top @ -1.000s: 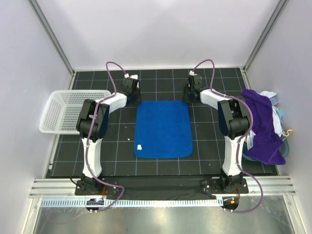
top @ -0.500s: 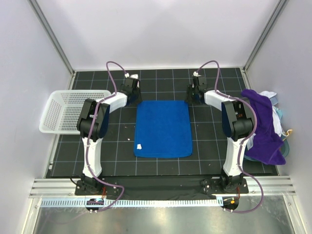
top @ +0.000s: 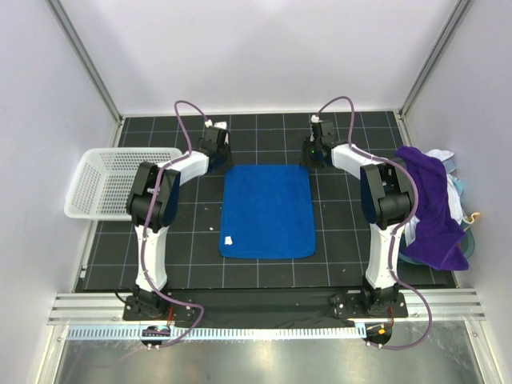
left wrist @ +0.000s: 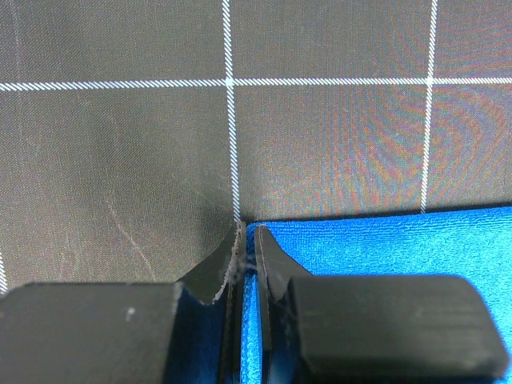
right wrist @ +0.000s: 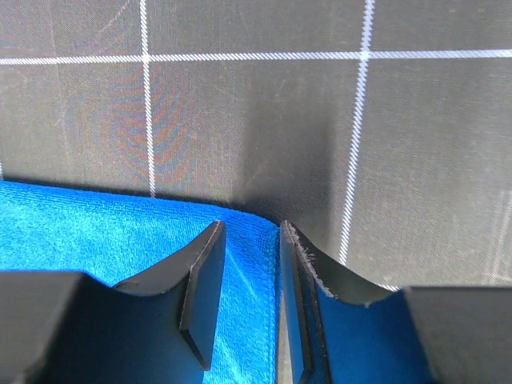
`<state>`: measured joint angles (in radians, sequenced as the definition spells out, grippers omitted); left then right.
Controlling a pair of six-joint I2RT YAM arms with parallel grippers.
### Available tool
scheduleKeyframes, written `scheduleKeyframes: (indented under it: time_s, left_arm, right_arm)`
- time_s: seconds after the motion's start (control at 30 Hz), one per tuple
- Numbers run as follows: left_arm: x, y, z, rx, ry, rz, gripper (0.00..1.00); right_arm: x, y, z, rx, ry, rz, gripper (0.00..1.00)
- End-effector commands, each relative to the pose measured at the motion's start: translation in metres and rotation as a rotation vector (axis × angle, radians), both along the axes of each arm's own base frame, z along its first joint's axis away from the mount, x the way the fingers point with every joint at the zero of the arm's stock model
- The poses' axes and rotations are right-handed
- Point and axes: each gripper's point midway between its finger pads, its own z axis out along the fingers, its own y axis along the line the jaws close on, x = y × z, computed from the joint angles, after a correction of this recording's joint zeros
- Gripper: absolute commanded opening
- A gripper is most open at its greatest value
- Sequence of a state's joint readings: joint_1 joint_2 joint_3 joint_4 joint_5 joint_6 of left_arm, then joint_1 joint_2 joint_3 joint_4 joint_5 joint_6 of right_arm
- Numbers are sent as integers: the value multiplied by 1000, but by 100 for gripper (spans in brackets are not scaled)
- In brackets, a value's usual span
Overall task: Fold and stack the towels
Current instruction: Fold the towel
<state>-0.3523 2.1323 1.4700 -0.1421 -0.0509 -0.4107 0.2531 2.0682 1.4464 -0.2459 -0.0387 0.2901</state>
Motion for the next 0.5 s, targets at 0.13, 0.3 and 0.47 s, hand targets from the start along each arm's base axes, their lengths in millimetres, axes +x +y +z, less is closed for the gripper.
scheduleKeyframes:
  time_s: [0.13,0.3,0.47]
  left_arm:
    - [5,-2,-2,1,6,-8,10]
    - [4,-1,-3,7,6,-9,10]
    - [4,0,-4,8,8,-7,10]
  right_arm:
    - [5,-8,0,-75,4,-12,38]
    - [2,-12,5,-93,-8,-18,39]
    - [3,-14,11,-110,-15,-18,39]
